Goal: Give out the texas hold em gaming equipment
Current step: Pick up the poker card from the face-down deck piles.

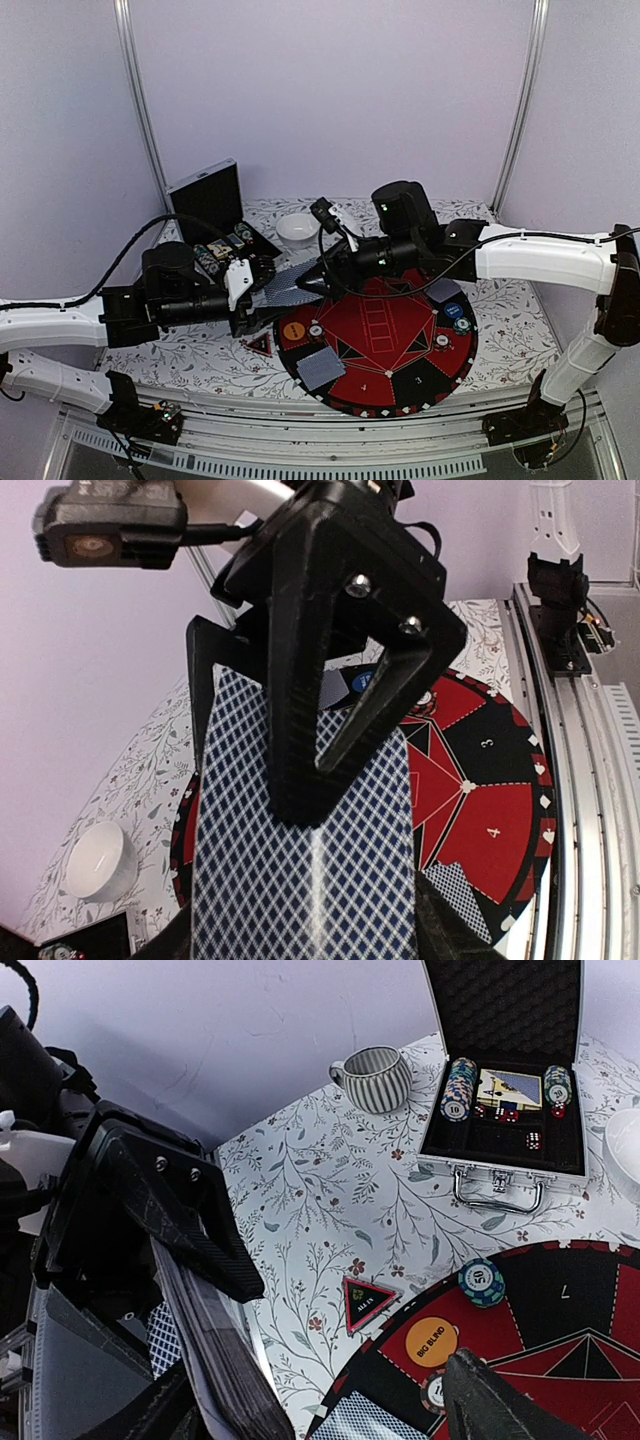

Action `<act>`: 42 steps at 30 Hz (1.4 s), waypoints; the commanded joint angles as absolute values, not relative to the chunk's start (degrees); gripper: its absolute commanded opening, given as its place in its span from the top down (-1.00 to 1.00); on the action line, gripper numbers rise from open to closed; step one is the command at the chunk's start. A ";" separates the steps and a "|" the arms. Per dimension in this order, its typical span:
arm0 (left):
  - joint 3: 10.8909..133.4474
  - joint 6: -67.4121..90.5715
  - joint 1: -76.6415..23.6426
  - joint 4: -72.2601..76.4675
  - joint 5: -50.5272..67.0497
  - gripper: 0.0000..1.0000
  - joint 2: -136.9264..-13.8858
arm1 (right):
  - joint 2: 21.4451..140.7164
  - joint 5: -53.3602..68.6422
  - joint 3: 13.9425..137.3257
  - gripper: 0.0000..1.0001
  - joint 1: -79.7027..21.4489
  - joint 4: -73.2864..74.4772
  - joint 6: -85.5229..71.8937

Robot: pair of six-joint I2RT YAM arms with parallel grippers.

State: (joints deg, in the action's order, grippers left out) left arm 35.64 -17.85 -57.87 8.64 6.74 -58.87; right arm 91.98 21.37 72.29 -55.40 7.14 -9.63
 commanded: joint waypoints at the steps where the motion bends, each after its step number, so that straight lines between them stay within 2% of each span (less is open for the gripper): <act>1: 36.61 -18.30 -58.56 11.34 7.14 -0.05 -58.36 | 90.97 24.10 74.67 -0.45 -55.32 10.42 -8.60; 4: 36.56 -18.31 -58.61 11.34 7.06 -0.06 -58.46 | 91.51 26.62 75.79 -0.19 -55.34 11.48 -8.37; 8: 36.63 -18.22 -58.61 11.34 7.02 -0.05 -58.45 | 91.11 25.76 76.65 0.02 -55.30 13.54 -7.67; 15: 36.65 -18.21 -58.62 11.29 7.10 -0.06 -58.51 | 90.11 22.89 78.22 0.21 -55.35 18.07 -6.31; 22: 36.67 -18.28 -58.58 11.32 7.06 -0.06 -58.61 | 89.62 21.49 79.48 0.49 -55.37 21.53 -5.30; 27: 36.74 -18.13 -58.62 11.17 7.12 -0.06 -58.89 | 88.88 20.97 80.34 0.60 -55.37 23.62 -4.69; 30: 36.74 -18.18 -58.57 11.07 7.21 -0.06 -59.00 | 88.61 20.37 80.83 0.81 -55.37 25.00 -4.37; 36: 36.74 -18.13 -58.61 11.03 7.29 -0.06 -58.99 | 87.99 19.79 81.97 0.93 -55.37 27.32 -3.66; 42: 36.84 -18.13 -58.60 10.99 7.30 -0.06 -59.07 | 87.51 19.89 83.41 0.95 -55.37 29.83 -3.19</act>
State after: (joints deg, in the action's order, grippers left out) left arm 35.64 -17.82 -57.87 8.67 6.39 -59.05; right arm 89.21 21.98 81.41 -55.46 26.55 -3.97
